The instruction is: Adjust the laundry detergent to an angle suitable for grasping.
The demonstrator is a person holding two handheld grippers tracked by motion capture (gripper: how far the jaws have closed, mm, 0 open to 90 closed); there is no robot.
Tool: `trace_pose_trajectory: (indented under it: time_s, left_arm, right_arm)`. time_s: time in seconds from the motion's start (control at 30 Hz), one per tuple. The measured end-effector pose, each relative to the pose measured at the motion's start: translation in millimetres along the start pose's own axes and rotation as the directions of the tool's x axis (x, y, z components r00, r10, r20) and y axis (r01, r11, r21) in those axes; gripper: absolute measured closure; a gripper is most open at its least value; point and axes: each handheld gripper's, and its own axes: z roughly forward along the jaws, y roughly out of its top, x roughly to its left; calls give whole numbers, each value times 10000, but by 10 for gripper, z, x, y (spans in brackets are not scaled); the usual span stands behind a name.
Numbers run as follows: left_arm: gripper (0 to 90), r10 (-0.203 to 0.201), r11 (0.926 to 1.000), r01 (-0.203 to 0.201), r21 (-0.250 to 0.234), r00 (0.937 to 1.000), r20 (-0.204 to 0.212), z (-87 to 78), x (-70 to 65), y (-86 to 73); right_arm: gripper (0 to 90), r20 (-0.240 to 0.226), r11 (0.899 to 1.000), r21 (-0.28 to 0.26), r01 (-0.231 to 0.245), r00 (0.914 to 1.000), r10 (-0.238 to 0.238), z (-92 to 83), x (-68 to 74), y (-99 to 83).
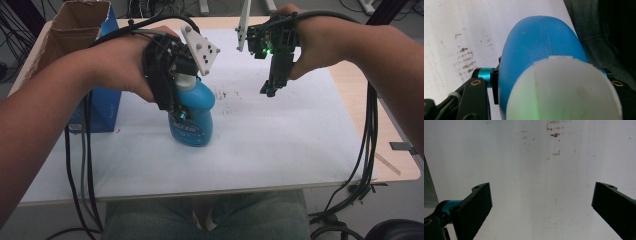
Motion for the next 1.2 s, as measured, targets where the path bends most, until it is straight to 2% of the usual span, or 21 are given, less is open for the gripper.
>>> trace_pose_trajectory:
  time_s: [0.1, 0.13, 0.4, 0.6, 0.77, 0.9, 1.07, 1.2]
  left_arm:
    - [388, 29, 9999, -31, 155, 10000, 95, 63, 19, -19]
    - [388, -8, 10000, 7, 16, 9999, 108, 61, 21, -22]
    - [387, -150, 9999, 150, 37, 9998, 148, 59, 34, -56]
    - [379, -292, 9993, 289, 257, 9995, 129, 60, 37, -70]
    - [319, -326, 9990, 328, 308, 9994, -88, 51, 25, -66]
    - [272, -495, 9983, 498, 286, 9987, -98, 27, 4, -72]
    - [226, -662, 9978, 663, 56, 9976, -193, -57, -30, -102]
    - [215, -708, 9969, 716, 324, 9972, -260, -104, -59, -124]
  right_arm:
    - [21, 2, 10000, 62, 13, 10000, -13, 13, -1, 4]
    - [21, -26, 9999, 136, 11, 10000, -10, 19, 7, 5]
    - [21, -20, 9999, 116, 38, 10000, -37, 25, 7, 9]
    - [21, -11, 9999, 150, 44, 10000, -43, 24, 11, 12]
    - [21, 10, 9999, 158, 27, 10000, -27, 15, 15, 4]
    - [21, -1, 9999, 126, 26, 10000, -26, 3, 18, 3]
    - [21, -17, 9999, 125, 9, 10000, -9, 4, 18, 12]
    - [21, -15, 9999, 117, 39, 10000, -38, 4, 17, 27]
